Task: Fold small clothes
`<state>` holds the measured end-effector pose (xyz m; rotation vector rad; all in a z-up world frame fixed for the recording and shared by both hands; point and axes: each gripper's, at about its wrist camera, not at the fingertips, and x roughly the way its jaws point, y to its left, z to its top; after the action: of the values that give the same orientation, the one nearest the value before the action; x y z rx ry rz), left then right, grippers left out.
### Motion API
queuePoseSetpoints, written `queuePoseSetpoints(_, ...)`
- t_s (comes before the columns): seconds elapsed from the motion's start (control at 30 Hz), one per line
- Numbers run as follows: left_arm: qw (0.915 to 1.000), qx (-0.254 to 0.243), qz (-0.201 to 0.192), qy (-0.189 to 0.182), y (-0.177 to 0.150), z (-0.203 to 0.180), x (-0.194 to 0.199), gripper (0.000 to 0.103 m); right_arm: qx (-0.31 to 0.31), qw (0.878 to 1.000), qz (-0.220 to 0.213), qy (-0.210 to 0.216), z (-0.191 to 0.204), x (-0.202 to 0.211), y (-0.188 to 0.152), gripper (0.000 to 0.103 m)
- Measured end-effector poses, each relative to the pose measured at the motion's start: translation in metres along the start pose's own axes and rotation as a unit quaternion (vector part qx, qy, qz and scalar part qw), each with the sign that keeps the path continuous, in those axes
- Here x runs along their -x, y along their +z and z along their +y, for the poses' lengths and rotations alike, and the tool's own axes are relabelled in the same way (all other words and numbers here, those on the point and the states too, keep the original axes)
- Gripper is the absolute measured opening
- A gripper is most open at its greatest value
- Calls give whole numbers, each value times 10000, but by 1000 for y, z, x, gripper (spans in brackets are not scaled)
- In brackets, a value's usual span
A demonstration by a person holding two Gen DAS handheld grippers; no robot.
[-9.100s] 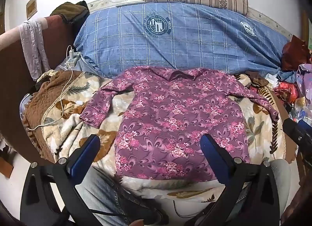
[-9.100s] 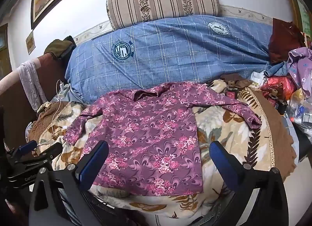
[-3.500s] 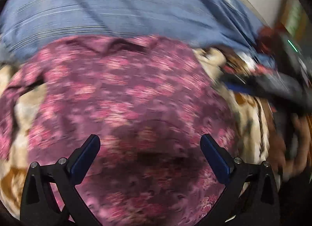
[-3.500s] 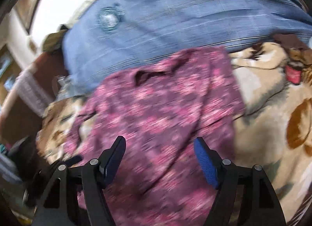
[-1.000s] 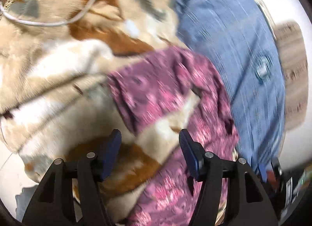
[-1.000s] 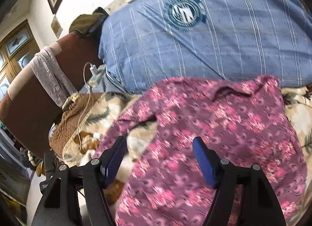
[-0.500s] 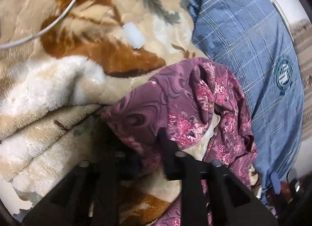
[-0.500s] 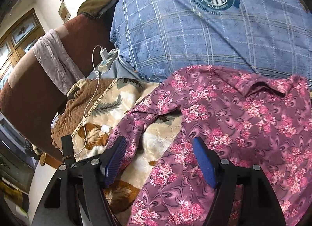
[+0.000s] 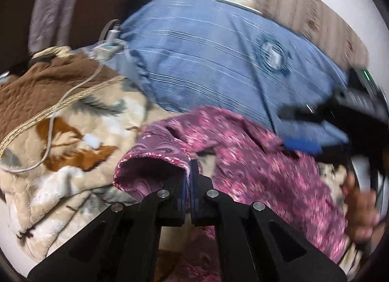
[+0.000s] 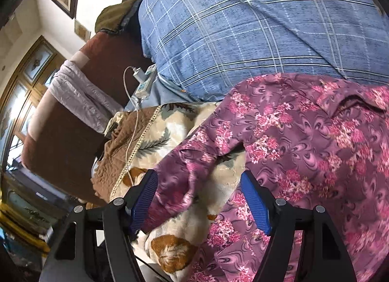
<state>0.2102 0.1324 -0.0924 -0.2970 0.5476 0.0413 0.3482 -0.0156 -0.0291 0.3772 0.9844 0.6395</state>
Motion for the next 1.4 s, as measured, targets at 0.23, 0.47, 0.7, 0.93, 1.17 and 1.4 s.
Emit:
queuePoseSetpoints(0.23,9995,-315,-7,-71,-3,-13,3,0,-98,9932,1030,534,-4,-39,24,73)
queuePoseSetpoints(0.47,9968,-786,-58,-112,-12,-38,5,0,571,9758,2014,634,38,-113,23,73)
queuePoseSetpoints(0.7,9930,-1176,101,-86,-20,-53,-3,0,1403,9543,2626,-235,72,-156,3,5)
queuePoseSetpoints(0.93,9948,-696,-349,-656,-7,-39,22,0,884,9814,1692,218,54,-96,34,2)
queuePoseSetpoints(1.17,9920,-646,-288,-1048,6,-56,33,0,319,9893,1331,496,26,-62,37,2)
queuePoseSetpoints(1.4,9805,-1393,-170,-1378,0,-106,49,1,-130,9946,760,692,-29,0,8,2)
